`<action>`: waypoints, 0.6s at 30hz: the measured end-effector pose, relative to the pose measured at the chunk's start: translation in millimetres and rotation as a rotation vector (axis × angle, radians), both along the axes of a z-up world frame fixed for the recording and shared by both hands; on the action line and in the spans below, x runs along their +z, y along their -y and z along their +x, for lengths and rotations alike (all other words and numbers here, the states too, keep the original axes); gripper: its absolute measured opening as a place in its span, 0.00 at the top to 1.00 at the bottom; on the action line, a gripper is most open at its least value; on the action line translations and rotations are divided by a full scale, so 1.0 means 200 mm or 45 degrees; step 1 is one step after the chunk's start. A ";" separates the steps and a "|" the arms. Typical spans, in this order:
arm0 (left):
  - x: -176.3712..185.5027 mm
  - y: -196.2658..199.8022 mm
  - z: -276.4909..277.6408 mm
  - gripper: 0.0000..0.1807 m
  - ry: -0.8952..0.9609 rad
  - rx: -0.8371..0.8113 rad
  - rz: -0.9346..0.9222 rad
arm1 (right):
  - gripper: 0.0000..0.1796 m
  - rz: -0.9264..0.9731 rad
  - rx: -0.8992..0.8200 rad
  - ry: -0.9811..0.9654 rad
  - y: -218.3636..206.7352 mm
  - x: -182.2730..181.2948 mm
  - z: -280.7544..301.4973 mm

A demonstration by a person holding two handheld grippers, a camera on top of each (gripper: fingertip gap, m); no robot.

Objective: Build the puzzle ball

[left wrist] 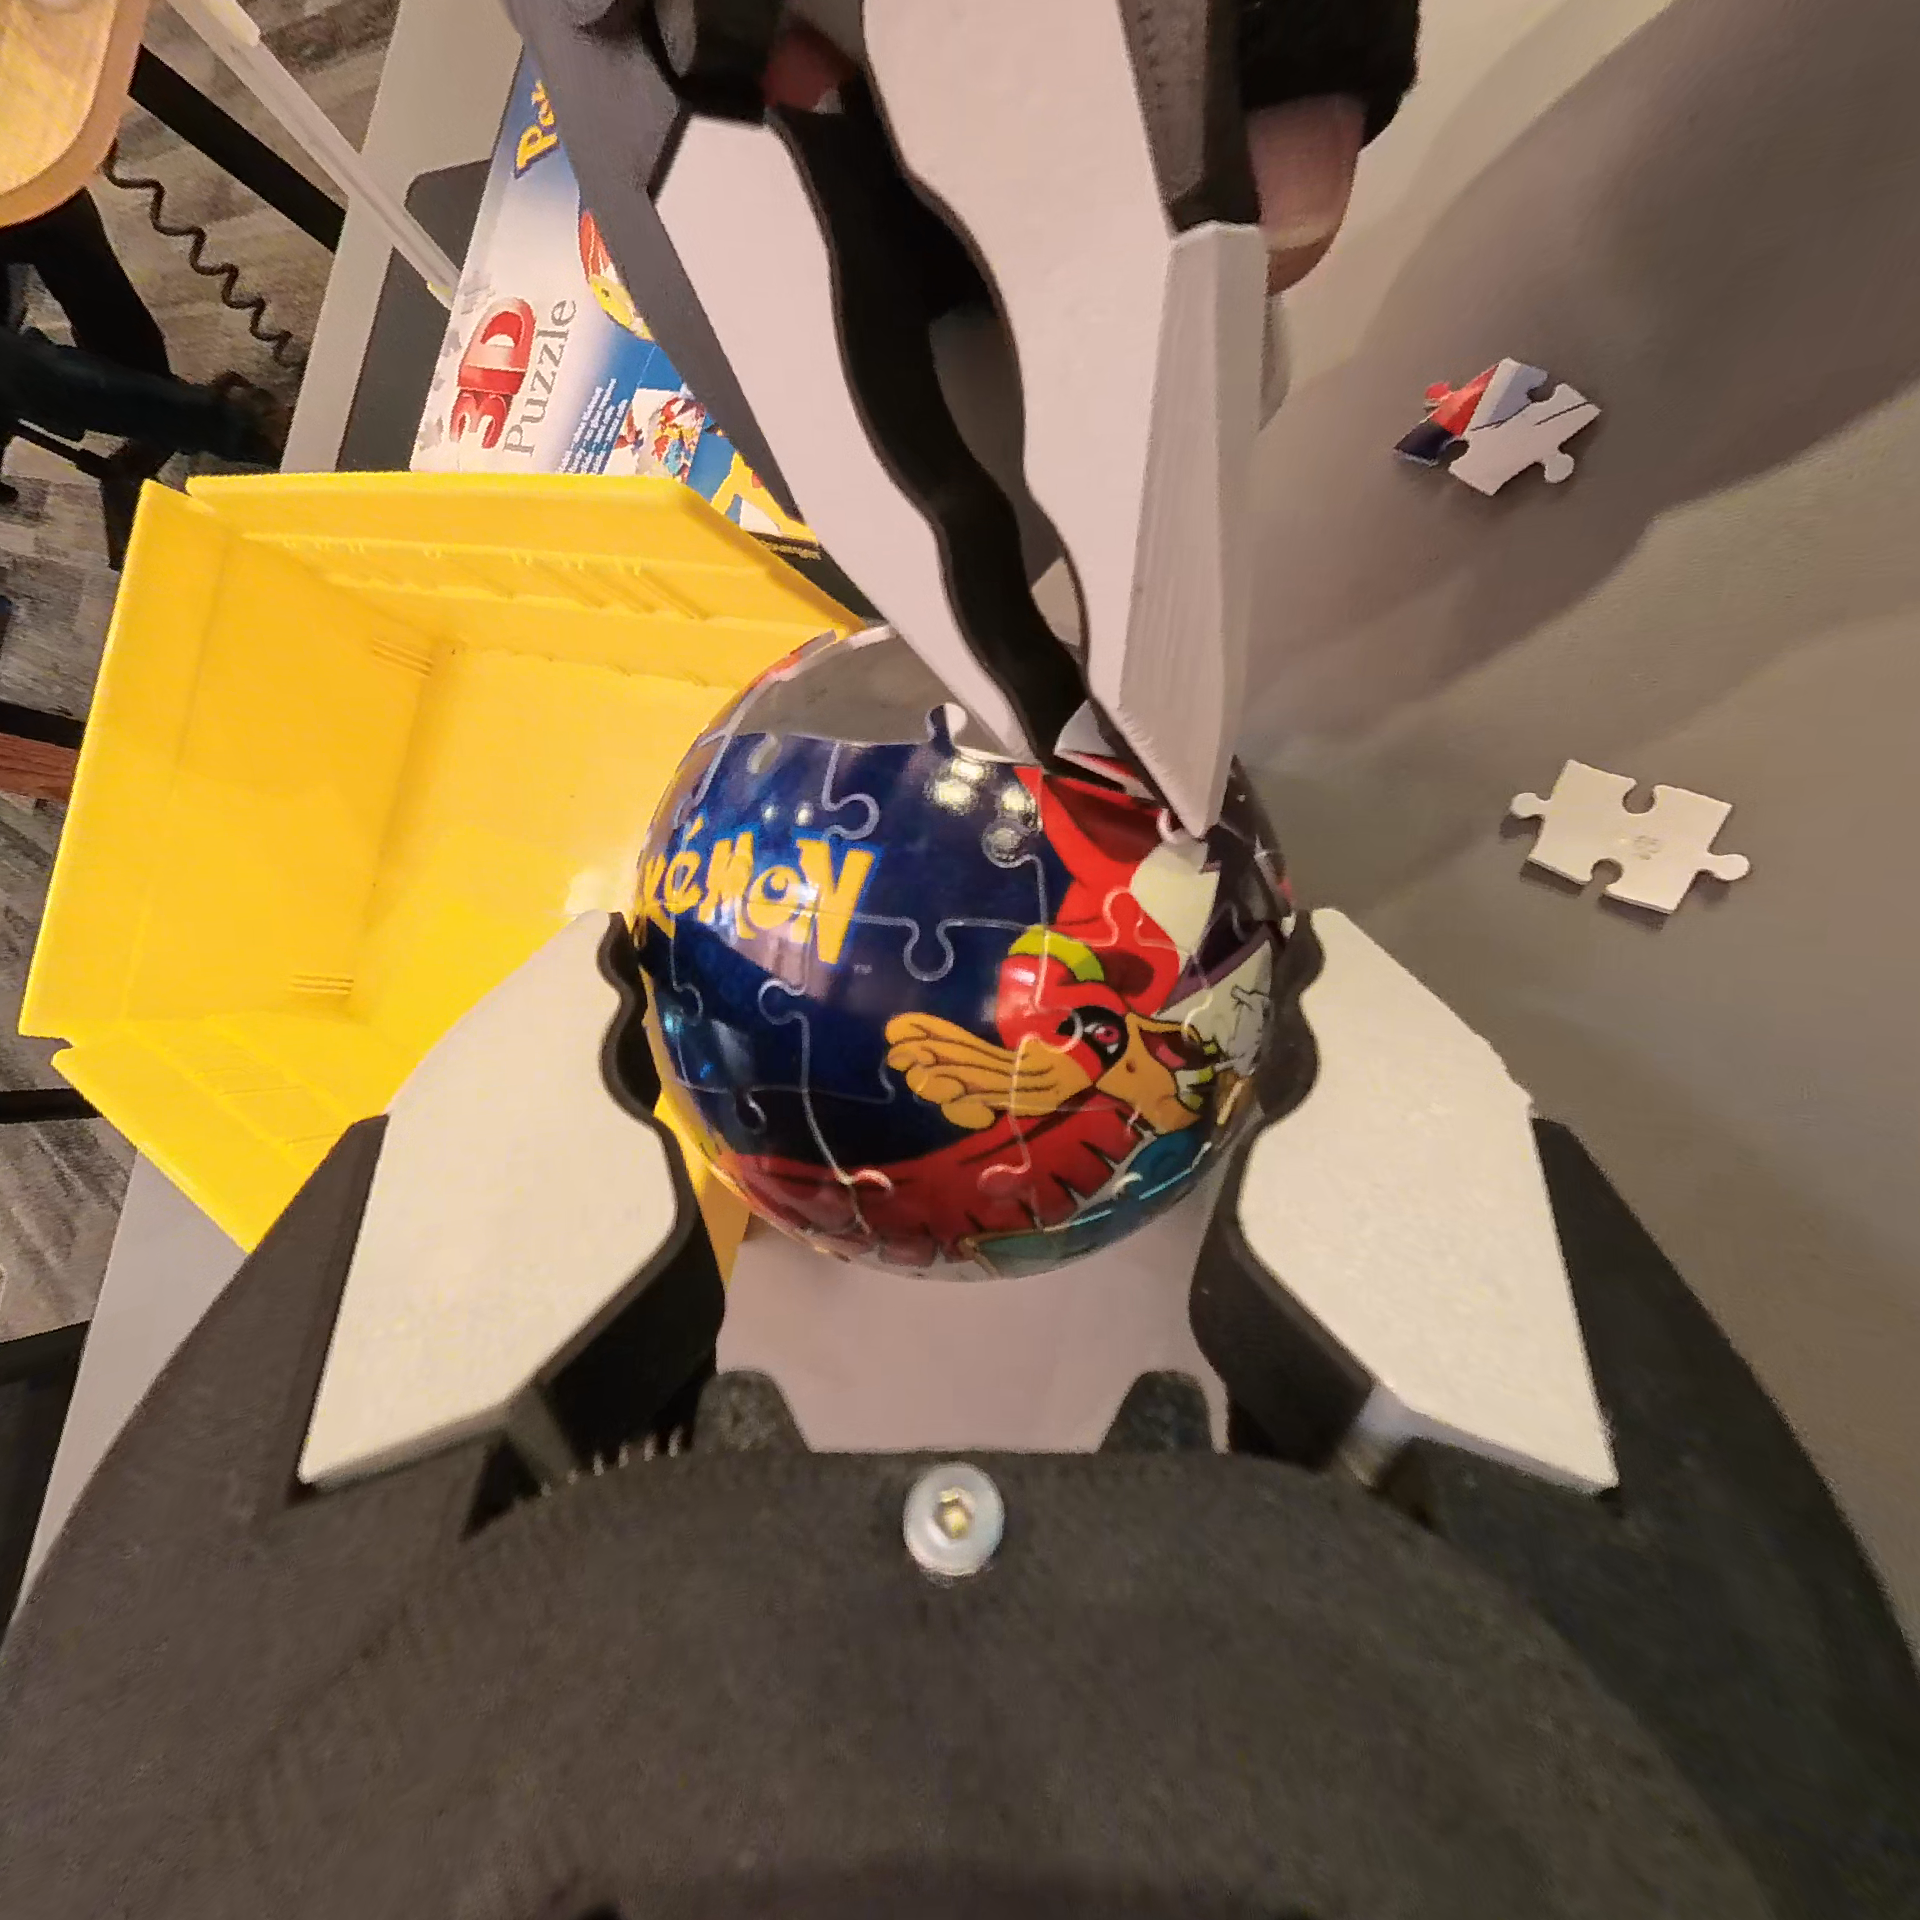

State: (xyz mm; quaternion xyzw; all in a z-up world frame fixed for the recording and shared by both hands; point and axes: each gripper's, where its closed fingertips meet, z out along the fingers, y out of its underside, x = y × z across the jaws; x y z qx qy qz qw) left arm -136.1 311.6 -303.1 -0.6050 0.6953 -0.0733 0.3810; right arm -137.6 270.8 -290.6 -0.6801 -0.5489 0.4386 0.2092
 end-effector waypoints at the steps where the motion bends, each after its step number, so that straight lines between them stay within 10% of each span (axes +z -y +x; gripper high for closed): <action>1: 0.00 0.00 0.00 0.37 -0.001 0.000 0.002 | 0.97 -0.013 0.000 -0.003 0.00 0.00 0.00; 18: 0.00 0.00 0.03 0.37 0.011 -0.005 0.023 | 0.99 -0.094 0.016 -0.027 0.02 -0.01 -0.03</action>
